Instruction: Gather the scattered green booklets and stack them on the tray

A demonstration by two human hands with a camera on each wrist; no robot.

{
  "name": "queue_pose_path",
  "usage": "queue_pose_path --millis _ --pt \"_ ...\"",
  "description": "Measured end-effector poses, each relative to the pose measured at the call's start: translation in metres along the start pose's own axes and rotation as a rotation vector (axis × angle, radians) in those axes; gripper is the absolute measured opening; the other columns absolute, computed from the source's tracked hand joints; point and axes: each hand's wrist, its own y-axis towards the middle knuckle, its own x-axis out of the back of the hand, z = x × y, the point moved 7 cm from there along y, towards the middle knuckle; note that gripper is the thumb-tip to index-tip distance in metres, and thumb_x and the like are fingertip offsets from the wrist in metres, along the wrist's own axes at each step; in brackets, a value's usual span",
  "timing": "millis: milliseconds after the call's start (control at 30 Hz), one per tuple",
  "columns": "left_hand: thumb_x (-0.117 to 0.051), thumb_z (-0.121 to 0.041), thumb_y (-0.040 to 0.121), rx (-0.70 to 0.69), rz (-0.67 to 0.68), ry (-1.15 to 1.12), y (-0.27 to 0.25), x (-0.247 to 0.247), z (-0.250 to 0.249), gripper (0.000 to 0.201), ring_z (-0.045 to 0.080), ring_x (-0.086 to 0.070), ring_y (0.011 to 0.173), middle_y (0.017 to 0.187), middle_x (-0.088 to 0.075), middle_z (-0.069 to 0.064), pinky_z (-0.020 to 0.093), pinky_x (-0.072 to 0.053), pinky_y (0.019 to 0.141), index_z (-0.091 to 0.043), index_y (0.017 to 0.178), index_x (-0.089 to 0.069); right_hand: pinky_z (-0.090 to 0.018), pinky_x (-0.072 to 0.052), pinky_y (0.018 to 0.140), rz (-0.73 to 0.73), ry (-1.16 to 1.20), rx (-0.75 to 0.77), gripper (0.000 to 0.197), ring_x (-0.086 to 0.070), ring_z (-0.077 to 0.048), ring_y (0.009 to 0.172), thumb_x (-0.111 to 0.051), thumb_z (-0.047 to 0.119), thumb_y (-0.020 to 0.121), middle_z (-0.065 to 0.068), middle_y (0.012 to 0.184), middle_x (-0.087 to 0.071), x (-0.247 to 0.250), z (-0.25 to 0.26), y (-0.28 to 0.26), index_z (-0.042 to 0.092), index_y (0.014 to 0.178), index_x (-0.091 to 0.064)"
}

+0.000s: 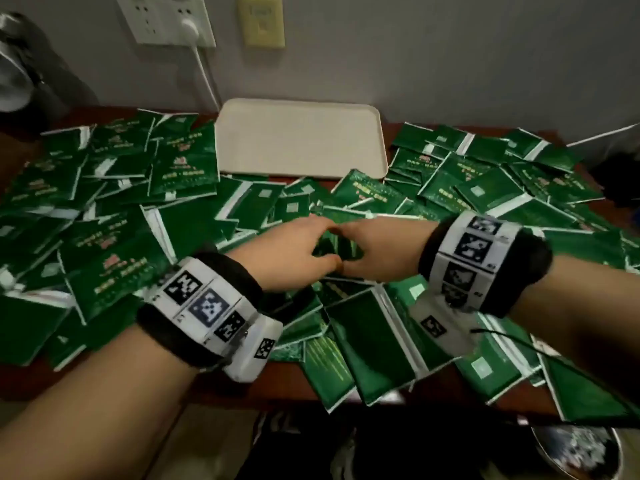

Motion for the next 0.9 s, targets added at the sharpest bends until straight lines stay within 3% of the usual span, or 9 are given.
queue_pose_path --millis 133,267,333,433,500,667,733,833,900 --pt "-0.054 -0.045 0.092 0.010 0.022 0.204 -0.009 -0.039 -0.004 0.047 0.022 -0.055 0.112 0.128 -0.057 0.004 0.033 -0.046 0.094 -0.022 0.133 -0.049 -0.026 -0.042 0.076 -0.013 -0.166 0.041 0.047 -0.058 -0.025 0.097 -0.049 0.050 0.093 -0.008 0.113 -0.064 -0.025 0.001 -0.027 0.017 0.126 -0.055" --pt "-0.053 -0.042 0.091 0.073 0.022 0.282 -0.033 -0.074 -0.018 0.033 0.023 -0.059 0.096 0.112 -0.062 0.004 0.039 -0.051 0.087 -0.020 0.115 -0.055 -0.027 -0.042 0.071 -0.007 -0.134 0.051 0.042 -0.057 -0.024 0.088 -0.049 0.048 0.093 -0.006 0.102 -0.063 -0.057 0.012 -0.066 0.017 0.120 -0.057" --pt "-0.053 -0.034 0.090 0.076 0.002 0.288 -0.044 -0.089 -0.025 0.031 0.026 -0.058 0.103 0.115 -0.061 0.008 0.040 -0.049 0.092 -0.016 0.115 -0.057 -0.027 -0.043 0.074 -0.009 -0.114 0.064 0.043 -0.057 -0.024 0.092 -0.053 0.049 0.090 -0.007 0.108 -0.062 -0.081 0.017 -0.078 0.016 0.118 -0.056" --pt "-0.053 -0.020 0.090 0.065 0.005 0.307 -0.061 -0.109 -0.034 0.039 0.027 -0.042 0.129 0.133 -0.051 0.010 0.036 -0.020 0.118 -0.012 0.128 -0.053 -0.042 -0.040 0.104 -0.039 -0.184 0.042 0.083 -0.035 -0.031 0.133 -0.058 0.063 0.079 -0.013 0.143 -0.036 -0.118 0.019 -0.089 0.017 0.144 -0.034" --pt "-0.055 -0.014 0.089 0.045 -0.011 0.277 -0.071 -0.113 -0.038 0.054 0.024 -0.023 0.144 0.150 -0.037 0.008 0.031 -0.003 0.119 -0.016 0.142 -0.043 -0.049 -0.026 0.115 -0.064 -0.156 -0.002 0.108 -0.006 -0.031 0.146 -0.060 0.070 0.075 -0.010 0.158 -0.007 -0.129 0.018 -0.099 0.018 0.154 -0.007" --pt "-0.056 -0.012 0.084 0.015 -0.062 0.291 -0.080 -0.115 -0.039 0.075 0.023 -0.003 0.150 0.161 -0.016 0.001 0.039 -0.009 0.122 -0.025 0.151 -0.026 -0.046 -0.008 0.120 -0.134 -0.175 0.018 0.132 0.011 -0.028 0.148 -0.061 0.080 0.065 -0.010 0.160 0.015 -0.137 0.017 -0.120 0.015 0.153 0.013" --pt "-0.057 -0.011 0.082 -0.005 -0.026 0.297 -0.080 -0.119 -0.037 0.078 0.022 0.000 0.150 0.162 -0.013 -0.001 0.041 -0.009 0.122 -0.026 0.151 -0.025 -0.045 -0.007 0.121 -0.168 -0.213 0.029 0.124 0.007 -0.029 0.148 -0.060 0.074 0.072 -0.012 0.160 0.010 -0.143 0.022 -0.124 0.013 0.153 0.010" --pt "-0.057 -0.008 0.080 -0.039 0.026 0.290 -0.080 -0.124 -0.033 0.080 0.019 0.003 0.149 0.162 -0.009 -0.006 0.039 -0.006 0.122 -0.030 0.150 -0.026 -0.040 -0.014 0.119 -0.266 -0.129 0.045 0.078 -0.006 -0.026 0.148 -0.049 0.036 0.094 -0.012 0.161 -0.005 -0.143 0.024 -0.120 0.015 0.155 -0.004" --pt "-0.060 -0.015 0.080 -0.076 0.015 0.267 -0.080 -0.121 -0.032 0.077 0.018 0.002 0.149 0.161 -0.012 -0.006 0.036 -0.005 0.122 -0.032 0.149 -0.030 -0.035 -0.021 0.116 -0.327 -0.003 0.110 0.063 -0.019 -0.024 0.145 -0.043 0.017 0.095 -0.007 0.159 -0.019 -0.131 0.023 -0.119 0.022 0.153 -0.018"
